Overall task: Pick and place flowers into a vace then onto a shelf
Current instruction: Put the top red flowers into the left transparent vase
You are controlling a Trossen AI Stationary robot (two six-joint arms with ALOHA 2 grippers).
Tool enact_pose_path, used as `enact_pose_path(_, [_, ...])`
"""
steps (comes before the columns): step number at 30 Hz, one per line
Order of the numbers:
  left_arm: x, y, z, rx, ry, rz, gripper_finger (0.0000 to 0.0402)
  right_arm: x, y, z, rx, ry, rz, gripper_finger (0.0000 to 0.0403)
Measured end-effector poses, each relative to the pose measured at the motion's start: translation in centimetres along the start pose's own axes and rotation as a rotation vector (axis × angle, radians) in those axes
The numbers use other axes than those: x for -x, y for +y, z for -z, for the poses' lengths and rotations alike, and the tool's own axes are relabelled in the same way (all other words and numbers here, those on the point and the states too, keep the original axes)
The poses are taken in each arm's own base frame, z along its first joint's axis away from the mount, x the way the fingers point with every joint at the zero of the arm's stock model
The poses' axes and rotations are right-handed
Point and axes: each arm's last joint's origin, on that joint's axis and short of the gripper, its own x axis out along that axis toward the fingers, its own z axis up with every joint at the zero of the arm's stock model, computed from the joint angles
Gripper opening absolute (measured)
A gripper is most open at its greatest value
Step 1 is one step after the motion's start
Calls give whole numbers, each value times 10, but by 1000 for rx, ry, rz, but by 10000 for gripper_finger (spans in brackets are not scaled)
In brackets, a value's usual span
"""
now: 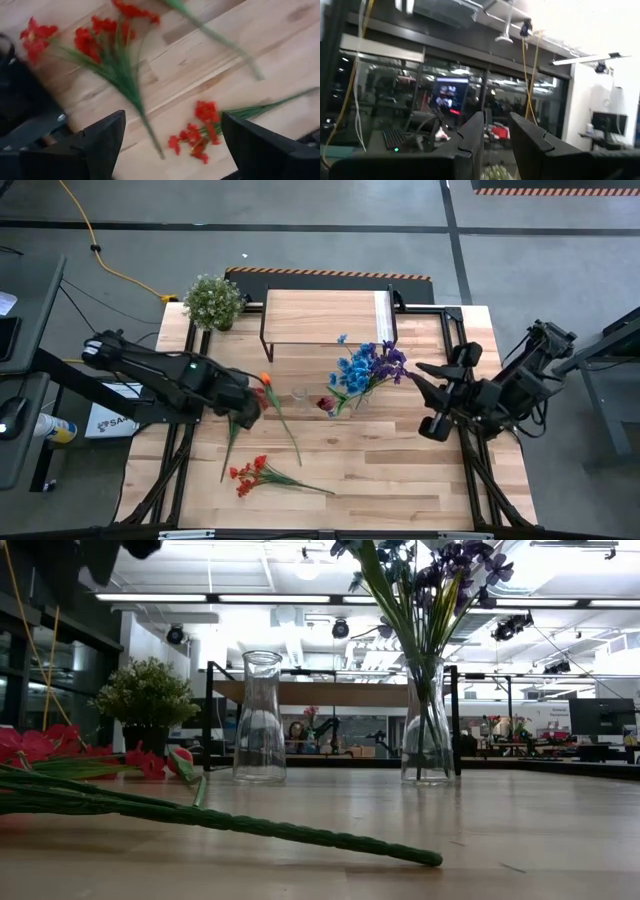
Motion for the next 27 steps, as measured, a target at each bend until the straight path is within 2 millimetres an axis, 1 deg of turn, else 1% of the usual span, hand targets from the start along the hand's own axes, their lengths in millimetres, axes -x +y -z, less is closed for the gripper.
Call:
enact_pose_path(2, [-9, -5, 0, -17, 20, -65, 360, 0, 0, 1, 3, 25, 18, 83])
enact_pose_path(6, [-25, -17, 11, -74, 47, -156, 360, 0, 0, 3, 17, 54, 32, 83])
enact_pose_path(11, [-41, -32, 36, -115, 53, -210, 360, 0, 2, 4, 37, 67, 26, 83])
enact_pose_path(15, [-48, -37, 59, -98, 14, -233, 360, 0, 1, 4, 34, 65, 26, 83])
enact_pose_path(21, [-49, -34, 93, -15, -58, -217, 360, 0, 2, 4, 18, 61, 23, 83])
enact_pose_path(24, [-57, -26, 108, 28, -74, -230, 360, 0, 2, 4, -5, 60, 23, 83])
enact_pose_path(27, [-70, -20, 120, 60, -79, -219, 360, 0, 2, 4, -28, 59, 24, 83])
